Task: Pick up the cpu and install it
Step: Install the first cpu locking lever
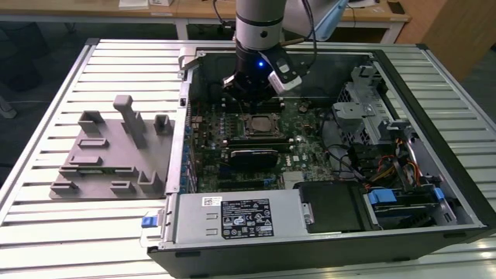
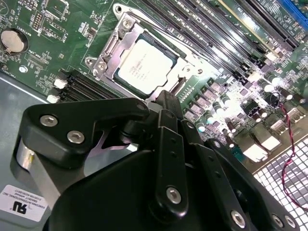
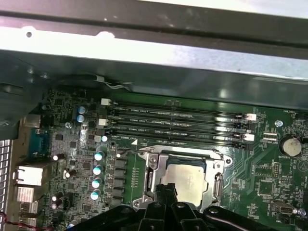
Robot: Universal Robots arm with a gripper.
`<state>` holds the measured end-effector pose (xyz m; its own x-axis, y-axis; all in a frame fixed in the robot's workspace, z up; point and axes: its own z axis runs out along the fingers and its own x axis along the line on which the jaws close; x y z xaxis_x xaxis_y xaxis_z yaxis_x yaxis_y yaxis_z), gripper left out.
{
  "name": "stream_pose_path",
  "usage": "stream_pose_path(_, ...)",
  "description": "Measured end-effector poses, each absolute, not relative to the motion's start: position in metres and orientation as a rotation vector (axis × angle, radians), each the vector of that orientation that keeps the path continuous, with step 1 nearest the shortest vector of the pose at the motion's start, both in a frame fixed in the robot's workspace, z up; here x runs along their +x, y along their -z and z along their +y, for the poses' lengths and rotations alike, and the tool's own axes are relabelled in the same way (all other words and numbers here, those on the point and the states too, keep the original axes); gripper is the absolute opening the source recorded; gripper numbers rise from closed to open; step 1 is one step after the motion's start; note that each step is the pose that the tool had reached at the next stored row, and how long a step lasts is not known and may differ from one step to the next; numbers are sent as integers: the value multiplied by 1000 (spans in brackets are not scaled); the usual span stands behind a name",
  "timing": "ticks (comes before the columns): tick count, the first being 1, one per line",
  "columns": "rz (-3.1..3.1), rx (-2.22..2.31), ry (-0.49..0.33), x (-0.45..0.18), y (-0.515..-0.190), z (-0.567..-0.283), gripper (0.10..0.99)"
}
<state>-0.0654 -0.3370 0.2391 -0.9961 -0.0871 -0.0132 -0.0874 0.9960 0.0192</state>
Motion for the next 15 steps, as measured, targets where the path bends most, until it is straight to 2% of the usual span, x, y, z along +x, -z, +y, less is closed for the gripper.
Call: stream_pose_path(15, 3126, -137, -31, -80, -239, -337, 106)
